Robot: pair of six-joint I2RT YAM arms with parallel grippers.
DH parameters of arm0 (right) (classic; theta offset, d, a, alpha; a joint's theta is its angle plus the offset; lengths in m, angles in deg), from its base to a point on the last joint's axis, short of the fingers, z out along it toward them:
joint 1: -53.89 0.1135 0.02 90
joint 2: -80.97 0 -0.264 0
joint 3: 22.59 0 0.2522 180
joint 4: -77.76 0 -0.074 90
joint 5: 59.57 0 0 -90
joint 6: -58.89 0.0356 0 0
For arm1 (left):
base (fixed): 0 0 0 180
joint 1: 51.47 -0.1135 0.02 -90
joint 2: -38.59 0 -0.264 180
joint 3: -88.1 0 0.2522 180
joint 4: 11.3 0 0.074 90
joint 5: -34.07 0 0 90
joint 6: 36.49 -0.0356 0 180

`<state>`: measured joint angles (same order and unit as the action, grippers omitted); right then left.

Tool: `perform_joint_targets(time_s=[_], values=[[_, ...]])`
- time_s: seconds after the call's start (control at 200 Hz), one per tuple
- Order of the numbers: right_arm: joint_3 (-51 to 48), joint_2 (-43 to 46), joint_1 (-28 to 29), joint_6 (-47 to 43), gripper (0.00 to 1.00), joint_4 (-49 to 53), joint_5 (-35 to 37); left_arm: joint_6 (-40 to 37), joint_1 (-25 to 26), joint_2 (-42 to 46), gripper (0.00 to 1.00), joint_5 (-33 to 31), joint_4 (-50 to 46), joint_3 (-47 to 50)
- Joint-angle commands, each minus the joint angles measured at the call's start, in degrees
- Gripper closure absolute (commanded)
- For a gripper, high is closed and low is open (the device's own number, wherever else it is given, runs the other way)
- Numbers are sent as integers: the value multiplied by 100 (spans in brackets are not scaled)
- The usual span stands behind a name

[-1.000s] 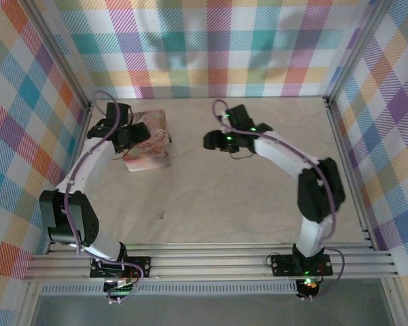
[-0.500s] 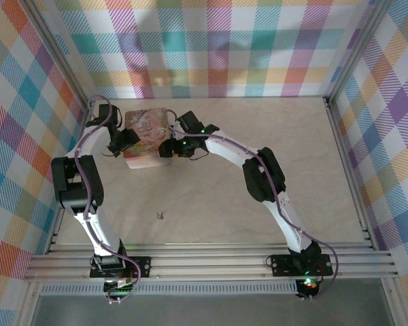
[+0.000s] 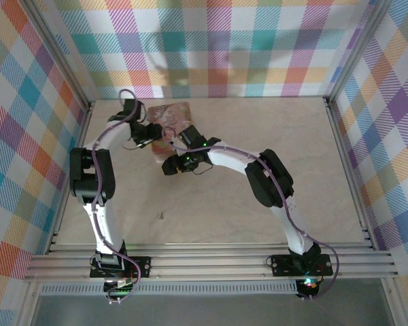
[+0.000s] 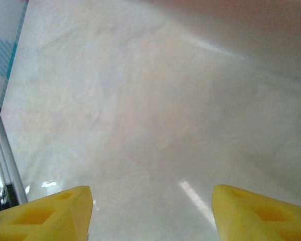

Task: Unlock the padlock with the key

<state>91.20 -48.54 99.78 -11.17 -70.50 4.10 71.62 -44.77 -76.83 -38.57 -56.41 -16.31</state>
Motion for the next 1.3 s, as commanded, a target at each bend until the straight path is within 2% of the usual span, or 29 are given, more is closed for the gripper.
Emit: perform_joint_targets(time_s=[0.0, 0.12, 0.175, 0.29, 0.465, 0.605, 0.81, 0.935, 1.05, 1.11, 1.185, 1.295], values=[[-237, 562, 133, -360, 35, -355, 21, -253, 511, -349, 39, 427, -352, -335], [-492, 901, 263, -428, 35, -290, 99, -466, 1008, -573, 39, 472, -558, -817], [-620, 1112, 333, -494, 34, -230, 149, -510, 1211, -635, 39, 258, -709, -997], [-1033, 1744, 396, -583, 35, -124, 424, -323, 1303, -493, 39, 21, -666, -972], [-1412, 2742, 237, -864, 35, 508, 1883, 110, 1172, -23, 39, -70, -446, -581], [-1168, 2861, -399, -666, 29, 1168, 2655, 399, 1076, 158, 39, 16, -391, -433], [-643, 2152, -1614, -209, 22, 1350, 2339, 870, 1053, 125, 38, -52, -351, -345], [69, 1370, -1882, -429, 19, 1639, 2479, 1102, 1053, 57, 38, 65, -166, -226], [692, 728, -1943, -718, 18, 1787, 2314, 1177, 1054, -36, 38, 204, -66, -186], [937, 470, -1943, -804, 22, 1825, 2097, 1191, 1053, -85, 38, 257, -55, -203], [1036, 323, -1939, -811, 33, 1834, 1633, 1182, 1053, -162, 39, 308, -50, -247], [456, 598, -1872, -589, 45, 1430, 1075, 1140, 1051, -328, 39, 385, -55, -407]])
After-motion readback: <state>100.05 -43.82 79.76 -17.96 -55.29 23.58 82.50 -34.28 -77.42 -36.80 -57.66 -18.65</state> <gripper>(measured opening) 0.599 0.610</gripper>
